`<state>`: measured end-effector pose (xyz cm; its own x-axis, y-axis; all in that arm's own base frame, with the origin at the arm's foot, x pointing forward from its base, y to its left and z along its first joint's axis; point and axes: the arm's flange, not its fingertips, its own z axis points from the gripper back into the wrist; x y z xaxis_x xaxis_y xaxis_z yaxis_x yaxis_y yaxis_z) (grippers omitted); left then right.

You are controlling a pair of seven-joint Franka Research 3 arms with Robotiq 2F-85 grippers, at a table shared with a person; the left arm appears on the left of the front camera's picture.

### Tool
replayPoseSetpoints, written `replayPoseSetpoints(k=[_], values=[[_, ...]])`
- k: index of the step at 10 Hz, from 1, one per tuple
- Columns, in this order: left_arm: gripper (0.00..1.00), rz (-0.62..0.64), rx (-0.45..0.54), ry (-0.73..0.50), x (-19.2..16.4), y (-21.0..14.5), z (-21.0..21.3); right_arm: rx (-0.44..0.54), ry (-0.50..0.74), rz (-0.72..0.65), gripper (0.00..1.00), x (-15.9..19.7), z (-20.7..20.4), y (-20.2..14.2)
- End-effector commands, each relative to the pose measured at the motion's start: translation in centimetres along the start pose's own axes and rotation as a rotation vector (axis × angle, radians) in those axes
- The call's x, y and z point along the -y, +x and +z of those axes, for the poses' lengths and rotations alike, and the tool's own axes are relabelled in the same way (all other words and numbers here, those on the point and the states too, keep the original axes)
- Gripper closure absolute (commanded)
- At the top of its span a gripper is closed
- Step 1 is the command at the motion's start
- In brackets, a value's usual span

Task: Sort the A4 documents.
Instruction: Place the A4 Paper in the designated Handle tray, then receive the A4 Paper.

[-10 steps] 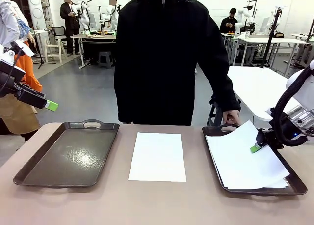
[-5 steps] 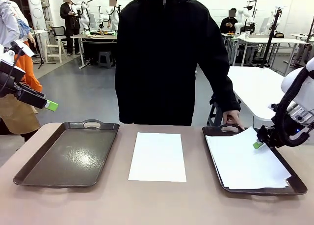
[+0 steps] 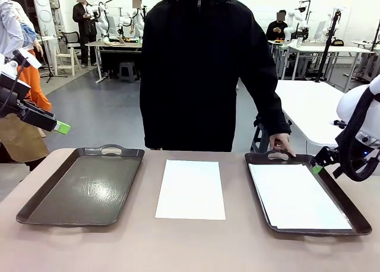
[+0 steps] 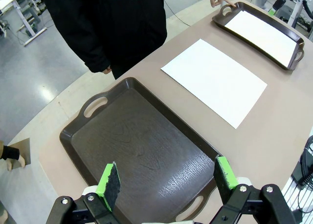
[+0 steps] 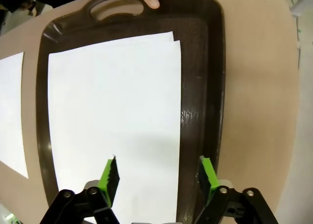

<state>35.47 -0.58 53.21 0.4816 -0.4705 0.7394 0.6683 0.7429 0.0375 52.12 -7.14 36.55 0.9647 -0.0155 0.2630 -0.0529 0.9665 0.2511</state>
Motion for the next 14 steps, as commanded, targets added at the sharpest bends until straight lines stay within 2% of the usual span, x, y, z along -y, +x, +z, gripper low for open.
replayPoseSetpoints(k=[1,2,3,14], values=[[0.0,0.002,0.003,-0.004,-0.1,-0.1,-0.1,-0.004,-0.017,-0.026,0.0,-0.7,-0.1,-0.4],[0.0,0.002,0.003,-0.004,-0.1,-0.1,-0.1,0.023,0.001,-0.029,0.01,-1.2,-0.5,-0.1],[0.0,0.002,0.003,-0.004,-0.1,-0.1,-0.1,0.001,-0.001,-0.006,0.01,-0.1,0.1,0.0],[0.0,0.002,0.003,-0.004,-0.1,-0.1,-0.1,0.001,-0.001,-0.006,0.01,-0.1,0.1,0.0]])
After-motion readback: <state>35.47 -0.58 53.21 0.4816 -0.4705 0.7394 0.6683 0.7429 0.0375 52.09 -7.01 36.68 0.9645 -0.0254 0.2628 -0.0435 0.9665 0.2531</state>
